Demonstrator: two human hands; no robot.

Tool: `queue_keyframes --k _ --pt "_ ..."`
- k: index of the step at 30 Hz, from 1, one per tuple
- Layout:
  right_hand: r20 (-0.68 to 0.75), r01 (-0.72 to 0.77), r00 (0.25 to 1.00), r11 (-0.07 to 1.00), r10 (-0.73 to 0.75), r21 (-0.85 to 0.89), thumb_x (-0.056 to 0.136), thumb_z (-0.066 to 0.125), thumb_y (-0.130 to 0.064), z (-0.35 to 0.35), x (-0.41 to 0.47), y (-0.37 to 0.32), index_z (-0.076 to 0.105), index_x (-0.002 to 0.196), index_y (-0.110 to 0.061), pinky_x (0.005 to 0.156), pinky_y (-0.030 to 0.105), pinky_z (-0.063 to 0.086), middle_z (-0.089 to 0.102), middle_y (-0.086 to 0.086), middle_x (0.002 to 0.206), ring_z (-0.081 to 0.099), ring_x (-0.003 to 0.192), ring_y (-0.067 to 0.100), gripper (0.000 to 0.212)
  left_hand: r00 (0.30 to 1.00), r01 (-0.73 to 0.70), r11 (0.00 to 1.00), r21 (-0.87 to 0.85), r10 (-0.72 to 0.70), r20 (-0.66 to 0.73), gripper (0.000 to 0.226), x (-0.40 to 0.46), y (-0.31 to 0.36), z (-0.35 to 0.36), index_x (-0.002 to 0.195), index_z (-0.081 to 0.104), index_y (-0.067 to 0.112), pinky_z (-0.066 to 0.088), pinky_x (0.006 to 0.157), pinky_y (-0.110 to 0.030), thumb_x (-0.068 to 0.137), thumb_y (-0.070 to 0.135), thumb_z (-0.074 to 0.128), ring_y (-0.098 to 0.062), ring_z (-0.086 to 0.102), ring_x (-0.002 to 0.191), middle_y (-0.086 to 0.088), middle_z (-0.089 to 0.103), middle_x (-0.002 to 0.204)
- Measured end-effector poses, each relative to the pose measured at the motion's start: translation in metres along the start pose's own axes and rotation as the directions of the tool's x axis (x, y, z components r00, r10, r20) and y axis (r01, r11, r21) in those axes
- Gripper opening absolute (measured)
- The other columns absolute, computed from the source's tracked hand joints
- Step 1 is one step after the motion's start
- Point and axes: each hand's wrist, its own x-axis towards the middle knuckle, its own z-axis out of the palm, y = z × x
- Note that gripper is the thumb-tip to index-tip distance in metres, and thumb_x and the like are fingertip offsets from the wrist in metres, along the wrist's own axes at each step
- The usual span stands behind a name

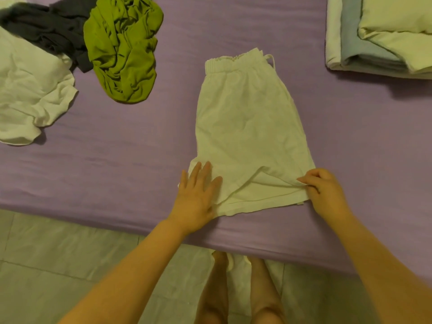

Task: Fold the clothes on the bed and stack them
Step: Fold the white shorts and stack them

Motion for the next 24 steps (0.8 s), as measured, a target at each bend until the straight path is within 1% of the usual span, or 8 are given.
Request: queue_keyframes --k 2,7,11,13,15,19,22,24 --pt "0.039 0.031 0.999 0.999 -0.032 0.015 0.086 0.055 0.008 -0.002 0.000 0.001 0.070 0.096 0.002 0.075 0.011 0.033 0.054 0.013 0.099 0.049 0.096 0.033 0.019 0.991 -0.028 0.996 -0.081 0.018 -0.131 0.022 0.003 0.003 -0.002 0.092 0.070 0.013 0.035 0.097 -0.064 0.073 0.023 0.065 -0.044 0.050 0.123 -0.016 0.059 0.126" --pt "0.076 0.146 0.986 0.989 -0.146 0.008 0.089 0.057 0.004 0.004 -0.011 0.000 0.069 0.111 -0.011 0.083 0.000 0.028 0.049 0.001 0.101 0.038 0.100 0.015 0.029 0.988 0.009 0.920 -0.392 -0.069 -0.139 0.030 0.005 0.008 -0.017 0.064 0.066 0.011 0.036 0.094 -0.039 0.073 0.025 0.040 -0.036 0.061 0.111 -0.007 0.072 0.096" --pt "0.050 0.137 0.989 0.991 -0.137 0.012 0.089 0.060 -0.004 0.010 -0.011 -0.003 0.067 0.115 -0.017 0.088 0.020 0.032 0.048 -0.002 0.098 0.037 0.100 0.015 0.030 0.983 0.126 0.883 -0.451 -0.171 -0.060 0.019 0.007 0.015 -0.019 0.068 0.060 0.011 0.025 0.107 -0.029 0.074 0.023 0.047 -0.027 0.057 0.115 -0.007 0.071 0.094" --pt "0.041 0.162 0.986 0.987 -0.162 0.005 0.089 0.059 -0.003 0.011 -0.010 -0.006 0.070 0.110 -0.016 0.085 0.018 0.029 0.049 -0.003 0.096 0.038 0.097 0.015 0.027 0.972 0.196 0.812 -0.550 -0.237 -0.004 0.017 0.008 0.021 -0.027 0.070 0.057 0.005 0.029 0.096 -0.010 0.080 0.016 0.051 -0.023 0.059 0.088 -0.015 0.066 0.085" --pt "0.070 0.199 0.978 0.979 -0.196 -0.039 0.089 0.059 -0.002 0.009 -0.010 -0.006 0.075 0.099 -0.018 0.084 0.018 0.028 0.051 -0.002 0.094 0.039 0.095 0.015 0.025 0.962 0.266 0.751 -0.605 -0.251 0.111 0.021 0.008 0.024 -0.034 0.077 0.057 0.000 0.037 0.068 -0.020 0.089 0.016 0.050 -0.018 0.047 0.068 -0.018 0.061 0.081" --pt "0.282 0.226 0.951 0.911 -0.130 -0.343 0.090 0.056 -0.014 0.003 -0.011 0.005 0.076 0.085 -0.023 0.088 0.029 0.031 0.060 -0.005 0.097 0.045 0.105 0.017 0.022 0.930 0.305 0.862 -0.405 -0.177 0.323 0.039 0.012 0.017 -0.043 0.077 0.058 0.010 0.039 0.059 -0.033 0.088 0.044 0.041 -0.016 0.051 0.063 -0.003 0.062 0.070" --pt "0.164 0.116 0.984 0.954 -0.072 -0.278 0.086 0.058 -0.014 0.002 -0.009 0.003 0.072 0.088 -0.015 0.080 0.028 0.034 0.062 0.000 0.099 0.049 0.101 0.022 0.015 0.952 0.274 0.921 -0.277 -0.219 0.214 0.029 0.022 0.024 -0.043 0.084 0.058 0.022 0.032 0.053 -0.024 0.098 0.041 0.041 -0.010 0.051 0.064 0.007 0.057 0.071" --pt "-0.055 -0.005 0.999 0.994 -0.001 -0.107 0.087 0.060 -0.009 0.004 0.000 -0.002 0.068 0.106 -0.010 0.084 0.024 0.034 0.058 0.007 0.112 0.049 0.107 0.026 0.021 0.982 0.187 0.933 -0.307 -0.190 0.022 0.022 0.034 0.034 -0.039 0.110 0.062 0.020 0.041 0.062 -0.025 0.098 0.028 0.045 -0.016 0.057 0.085 0.002 0.063 0.096"
